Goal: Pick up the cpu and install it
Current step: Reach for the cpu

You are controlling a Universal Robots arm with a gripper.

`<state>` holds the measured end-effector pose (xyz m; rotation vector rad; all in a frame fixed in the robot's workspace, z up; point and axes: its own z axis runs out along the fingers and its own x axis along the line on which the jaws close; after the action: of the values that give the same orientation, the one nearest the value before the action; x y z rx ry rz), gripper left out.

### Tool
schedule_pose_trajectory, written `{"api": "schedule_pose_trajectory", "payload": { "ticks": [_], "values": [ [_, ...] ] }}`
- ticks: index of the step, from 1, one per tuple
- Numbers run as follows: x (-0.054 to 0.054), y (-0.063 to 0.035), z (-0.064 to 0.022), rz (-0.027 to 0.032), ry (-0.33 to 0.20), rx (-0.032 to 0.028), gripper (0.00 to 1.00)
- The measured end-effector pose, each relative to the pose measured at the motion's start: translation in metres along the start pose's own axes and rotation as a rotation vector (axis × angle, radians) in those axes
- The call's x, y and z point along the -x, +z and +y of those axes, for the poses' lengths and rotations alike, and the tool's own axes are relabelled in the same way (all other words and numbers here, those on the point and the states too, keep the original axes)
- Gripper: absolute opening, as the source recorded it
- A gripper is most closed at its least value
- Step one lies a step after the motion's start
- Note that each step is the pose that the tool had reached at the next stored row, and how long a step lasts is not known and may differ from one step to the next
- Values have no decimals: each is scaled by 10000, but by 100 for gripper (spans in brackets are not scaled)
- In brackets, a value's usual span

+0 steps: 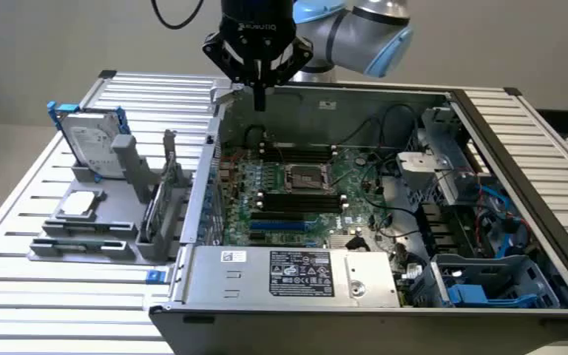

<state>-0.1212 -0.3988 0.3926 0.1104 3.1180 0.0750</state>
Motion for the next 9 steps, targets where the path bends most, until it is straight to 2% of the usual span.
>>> {"api": "schedule_pose_trajectory", "payload": {
  "ticks": [9],
  "values": [
    [0, 0, 0, 0, 0, 1, 11]
  ]
}}
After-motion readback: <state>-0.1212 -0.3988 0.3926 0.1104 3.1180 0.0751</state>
